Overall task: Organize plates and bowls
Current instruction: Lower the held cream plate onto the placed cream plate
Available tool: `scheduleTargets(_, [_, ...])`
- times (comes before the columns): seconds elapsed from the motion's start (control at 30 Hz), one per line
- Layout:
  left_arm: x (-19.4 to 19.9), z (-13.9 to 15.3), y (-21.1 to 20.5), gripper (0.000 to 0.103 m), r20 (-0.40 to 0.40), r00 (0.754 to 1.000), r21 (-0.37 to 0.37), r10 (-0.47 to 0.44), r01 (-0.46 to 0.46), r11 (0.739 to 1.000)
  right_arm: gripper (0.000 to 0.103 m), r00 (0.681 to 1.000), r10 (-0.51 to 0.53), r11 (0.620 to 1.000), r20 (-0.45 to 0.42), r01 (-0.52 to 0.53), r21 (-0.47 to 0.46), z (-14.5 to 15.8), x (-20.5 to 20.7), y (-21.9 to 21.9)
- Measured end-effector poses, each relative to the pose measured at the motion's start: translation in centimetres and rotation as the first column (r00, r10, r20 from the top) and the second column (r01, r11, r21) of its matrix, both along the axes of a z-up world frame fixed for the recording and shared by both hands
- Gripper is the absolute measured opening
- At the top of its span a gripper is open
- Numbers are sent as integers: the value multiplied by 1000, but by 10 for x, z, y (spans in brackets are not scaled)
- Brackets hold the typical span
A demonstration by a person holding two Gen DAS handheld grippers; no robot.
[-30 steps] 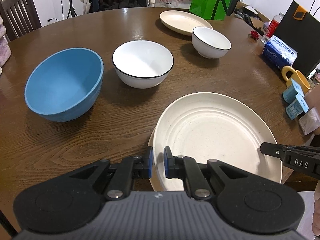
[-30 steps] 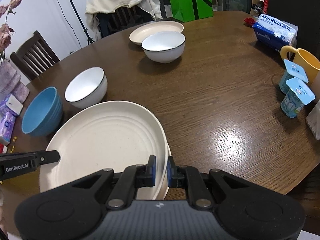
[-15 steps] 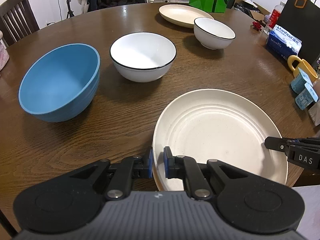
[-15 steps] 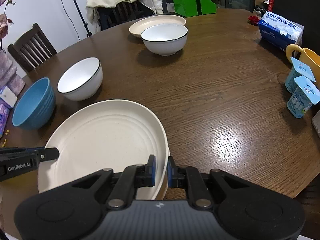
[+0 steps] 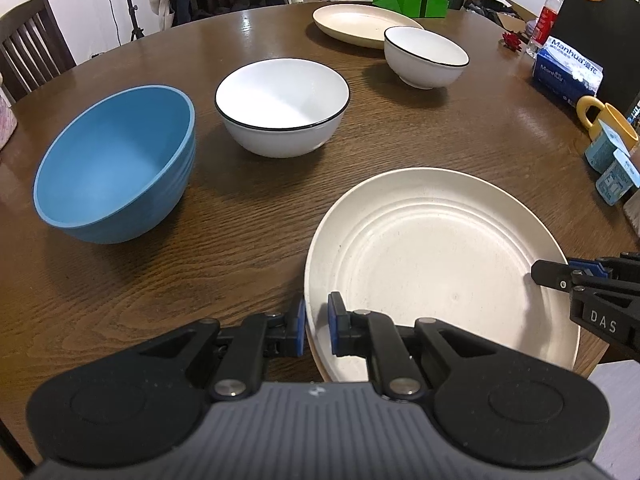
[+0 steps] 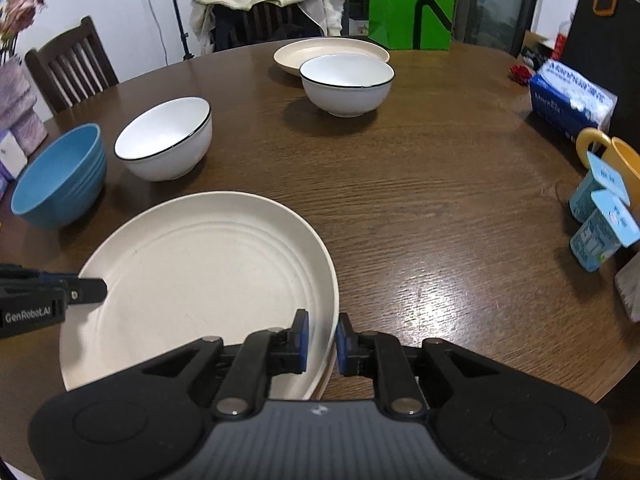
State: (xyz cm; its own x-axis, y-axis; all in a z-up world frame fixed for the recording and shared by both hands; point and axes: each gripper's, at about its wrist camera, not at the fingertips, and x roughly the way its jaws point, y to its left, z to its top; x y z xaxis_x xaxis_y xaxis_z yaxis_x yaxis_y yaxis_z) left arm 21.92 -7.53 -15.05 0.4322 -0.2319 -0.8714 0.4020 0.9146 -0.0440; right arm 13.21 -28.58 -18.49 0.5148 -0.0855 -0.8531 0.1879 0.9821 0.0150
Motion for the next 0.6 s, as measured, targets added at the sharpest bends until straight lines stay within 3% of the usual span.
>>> scheduleTargets(0.6, [-7, -5, -10, 13, 32, 999, 82, -41, 38, 996, 15, 998, 55, 991, -16, -57, -122, -6, -1, 16])
